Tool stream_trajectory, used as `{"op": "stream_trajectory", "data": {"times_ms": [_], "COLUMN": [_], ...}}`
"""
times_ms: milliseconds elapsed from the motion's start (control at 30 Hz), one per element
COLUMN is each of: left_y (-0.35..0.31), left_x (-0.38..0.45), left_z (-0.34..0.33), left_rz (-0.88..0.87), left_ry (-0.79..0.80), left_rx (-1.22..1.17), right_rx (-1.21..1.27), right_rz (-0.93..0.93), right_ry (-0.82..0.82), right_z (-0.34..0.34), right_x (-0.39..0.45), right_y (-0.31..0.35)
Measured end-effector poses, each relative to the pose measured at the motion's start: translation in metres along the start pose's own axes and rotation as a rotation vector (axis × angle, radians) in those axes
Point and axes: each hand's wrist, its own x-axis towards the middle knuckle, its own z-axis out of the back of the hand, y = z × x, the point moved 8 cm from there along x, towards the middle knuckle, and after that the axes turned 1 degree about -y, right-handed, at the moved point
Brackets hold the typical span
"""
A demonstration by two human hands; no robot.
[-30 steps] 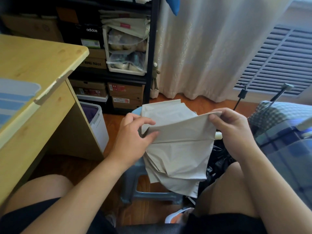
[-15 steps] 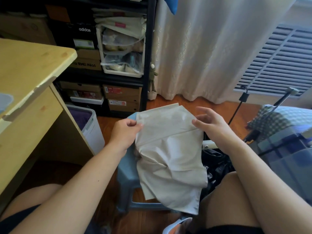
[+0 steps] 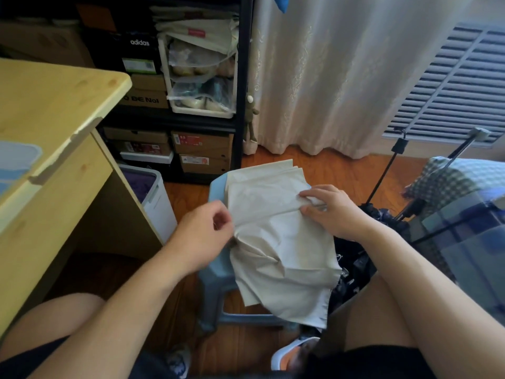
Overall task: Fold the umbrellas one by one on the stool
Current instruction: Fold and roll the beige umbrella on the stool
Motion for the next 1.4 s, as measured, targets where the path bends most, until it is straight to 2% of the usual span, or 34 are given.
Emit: {"op": "stream_trajectory", "data": {"times_ms": [67, 133, 300, 400, 600, 700, 800, 867, 967, 1067, 1133, 1200, 1267, 1333, 1400], "left_y": [-0.008, -0.01, -0.028, -0.037, -0.046, -0.047, -0.04, -0.034, -0.028, -0.023, -0.021, -0.02, -0.022, -0.026, -0.03], "left_x": [-0.024, -0.041, -0.052, -0.057, -0.065, -0.066, -0.054, -0.045, -0.04, -0.039, -0.039, -0.04, -0.043, -0.045, -0.048], "left_z": [-0.01, -0.019, -0.031, -0.038, -0.054, -0.052, -0.034, -0.023, -0.009, -0.006, -0.005, -0.006, -0.006, -0.004, -0.002], "left_rz": [-0.047, -0.074, -0.355, -0.511, -0.683, -0.661, -0.468, -0.364, -0.278, -0.242, -0.237, -0.241, -0.239, -0.246, -0.265], "left_ry": [0.144, 0.219, 0.144, 0.081, 0.003, -0.034, -0.08, -0.123, -0.18, -0.206, -0.202, -0.184, -0.175, -0.18, -0.203], "left_rx": [0.048, 0.072, 0.203, 0.256, 0.426, 0.391, 0.131, -0.011, -0.156, -0.216, -0.231, -0.231, -0.235, -0.246, -0.249], "right_rx": [0.043, 0.061, 0.115, 0.175, -0.125, -0.199, -0.103, 0.063, 0.481, 0.711, 0.658, 0.522, 0.525, 0.561, 0.579], "right_rz": [0.0, -0.02, -0.31, -0.405, -0.424, -0.391, -0.3, -0.248, -0.114, 0.056, 0.121, 0.151, 0.159, 0.139, 0.116], "right_ry": [-0.065, -0.124, -0.261, -0.084, 0.055, 0.085, 0.118, 0.07, -0.053, -0.034, -0.11, -0.3, -0.445, -0.516, -0.512], "right_z": [0.008, 0.019, 0.044, 0.017, 0.004, 0.004, 0.001, 0.005, 0.021, 0.027, 0.026, 0.03, 0.038, 0.046, 0.047], "right_x": [-0.007, -0.016, -0.055, -0.081, -0.104, -0.11, -0.112, -0.116, -0.128, -0.138, -0.136, -0.132, -0.13, -0.128, -0.124], "right_y": [0.002, 0.001, -0.023, -0.033, -0.028, -0.029, -0.024, -0.021, -0.007, 0.009, 0.01, 0.008, 0.006, 0.006, 0.005]}}
